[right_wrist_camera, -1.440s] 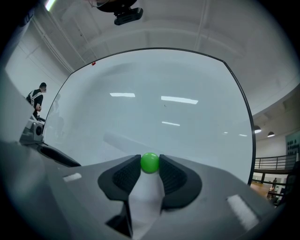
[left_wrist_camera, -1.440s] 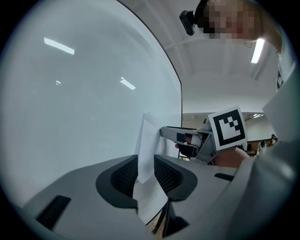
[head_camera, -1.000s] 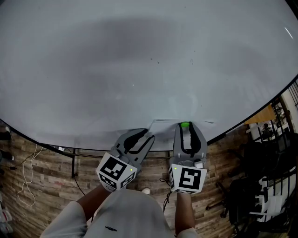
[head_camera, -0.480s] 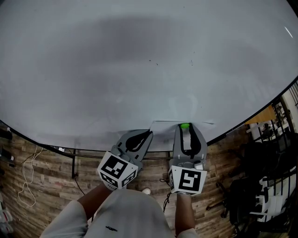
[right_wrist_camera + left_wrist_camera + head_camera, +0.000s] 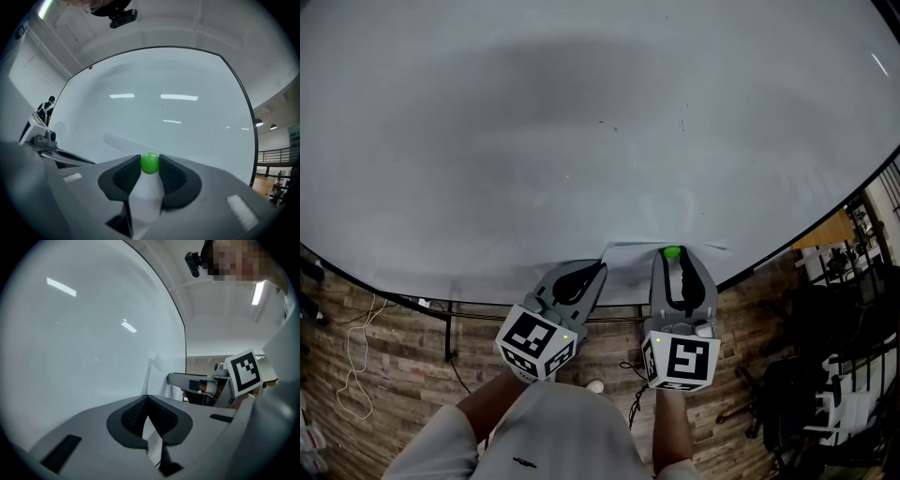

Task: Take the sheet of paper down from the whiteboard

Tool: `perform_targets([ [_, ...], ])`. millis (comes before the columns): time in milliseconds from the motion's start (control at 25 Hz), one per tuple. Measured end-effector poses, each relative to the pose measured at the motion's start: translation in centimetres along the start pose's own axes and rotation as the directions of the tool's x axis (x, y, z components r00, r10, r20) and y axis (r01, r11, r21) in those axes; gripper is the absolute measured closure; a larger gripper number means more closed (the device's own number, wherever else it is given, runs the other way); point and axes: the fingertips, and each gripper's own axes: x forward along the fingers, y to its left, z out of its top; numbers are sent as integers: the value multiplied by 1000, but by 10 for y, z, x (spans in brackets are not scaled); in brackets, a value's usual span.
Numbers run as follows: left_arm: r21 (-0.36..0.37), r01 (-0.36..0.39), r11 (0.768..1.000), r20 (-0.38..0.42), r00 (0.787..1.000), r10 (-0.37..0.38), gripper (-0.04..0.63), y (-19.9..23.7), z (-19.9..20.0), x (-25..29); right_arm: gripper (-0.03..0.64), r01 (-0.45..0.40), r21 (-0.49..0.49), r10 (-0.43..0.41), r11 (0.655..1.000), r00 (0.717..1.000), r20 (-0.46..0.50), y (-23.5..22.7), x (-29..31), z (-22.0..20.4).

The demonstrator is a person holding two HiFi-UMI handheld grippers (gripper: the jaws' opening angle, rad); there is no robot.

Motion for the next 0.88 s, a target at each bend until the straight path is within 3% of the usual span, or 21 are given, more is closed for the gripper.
perform_targets([
  [880,-35,71,997,-46,996,-72,589,-39,-24,-24,485,110,77,-108,991,994,-34,-23,-79,-14],
])
